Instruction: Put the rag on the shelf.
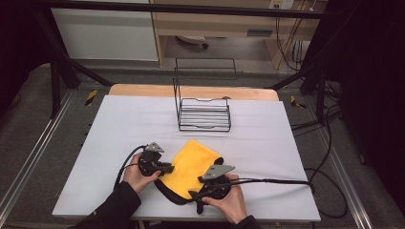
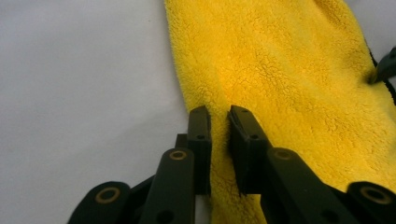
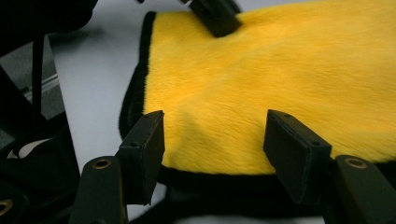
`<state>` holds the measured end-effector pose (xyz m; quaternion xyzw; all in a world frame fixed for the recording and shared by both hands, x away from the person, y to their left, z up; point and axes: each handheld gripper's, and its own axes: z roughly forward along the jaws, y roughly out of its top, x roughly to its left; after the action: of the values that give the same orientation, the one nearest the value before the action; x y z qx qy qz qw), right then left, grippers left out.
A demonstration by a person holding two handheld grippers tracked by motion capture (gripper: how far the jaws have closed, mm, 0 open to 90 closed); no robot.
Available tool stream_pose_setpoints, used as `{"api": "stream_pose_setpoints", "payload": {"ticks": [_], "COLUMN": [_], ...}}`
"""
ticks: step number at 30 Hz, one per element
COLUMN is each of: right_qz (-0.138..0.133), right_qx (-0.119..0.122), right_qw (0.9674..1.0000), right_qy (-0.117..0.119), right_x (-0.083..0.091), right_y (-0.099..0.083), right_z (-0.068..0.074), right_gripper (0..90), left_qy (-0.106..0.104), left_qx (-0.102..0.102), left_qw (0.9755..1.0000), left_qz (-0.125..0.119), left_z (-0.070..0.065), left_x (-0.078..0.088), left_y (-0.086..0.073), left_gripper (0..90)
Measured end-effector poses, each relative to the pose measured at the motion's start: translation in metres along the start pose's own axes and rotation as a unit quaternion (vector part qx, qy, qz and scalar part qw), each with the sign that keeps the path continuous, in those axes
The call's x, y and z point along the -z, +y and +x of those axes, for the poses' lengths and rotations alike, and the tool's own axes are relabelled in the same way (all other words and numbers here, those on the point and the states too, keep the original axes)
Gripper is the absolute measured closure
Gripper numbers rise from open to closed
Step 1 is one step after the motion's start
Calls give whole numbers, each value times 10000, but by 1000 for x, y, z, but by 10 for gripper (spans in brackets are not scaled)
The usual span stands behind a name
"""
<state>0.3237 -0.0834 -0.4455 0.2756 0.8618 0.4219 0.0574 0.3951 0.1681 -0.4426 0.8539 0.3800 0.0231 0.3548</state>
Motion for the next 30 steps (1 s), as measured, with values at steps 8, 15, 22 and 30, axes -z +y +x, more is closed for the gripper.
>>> {"api": "stream_pose_setpoints", "payload": {"ticks": [8, 15, 22, 30], "right_qz": [359, 323, 427, 494], "right_qx": [394, 805, 738, 770], "right_qw": [9983, 9937, 9947, 9958], "right_qy": [-243, -711, -578, 95], "right_x": [-22, -19, -16, 2], "right_y": [7, 2, 7, 4], "right_z": [27, 25, 19, 7], "right_gripper": [329, 667, 790, 784], "left_qy": [78, 174, -24, -192], "left_qx": [-47, -85, 38, 429], "left_qw": [10000, 9998, 10000, 9988], "left_qz": [26, 1, -18, 171], "left_z": [-2, -1, 3, -11], "left_x": [0, 2, 0, 9], "left_y": [1, 2, 3, -5], "left_gripper": [819, 723, 790, 872]}}
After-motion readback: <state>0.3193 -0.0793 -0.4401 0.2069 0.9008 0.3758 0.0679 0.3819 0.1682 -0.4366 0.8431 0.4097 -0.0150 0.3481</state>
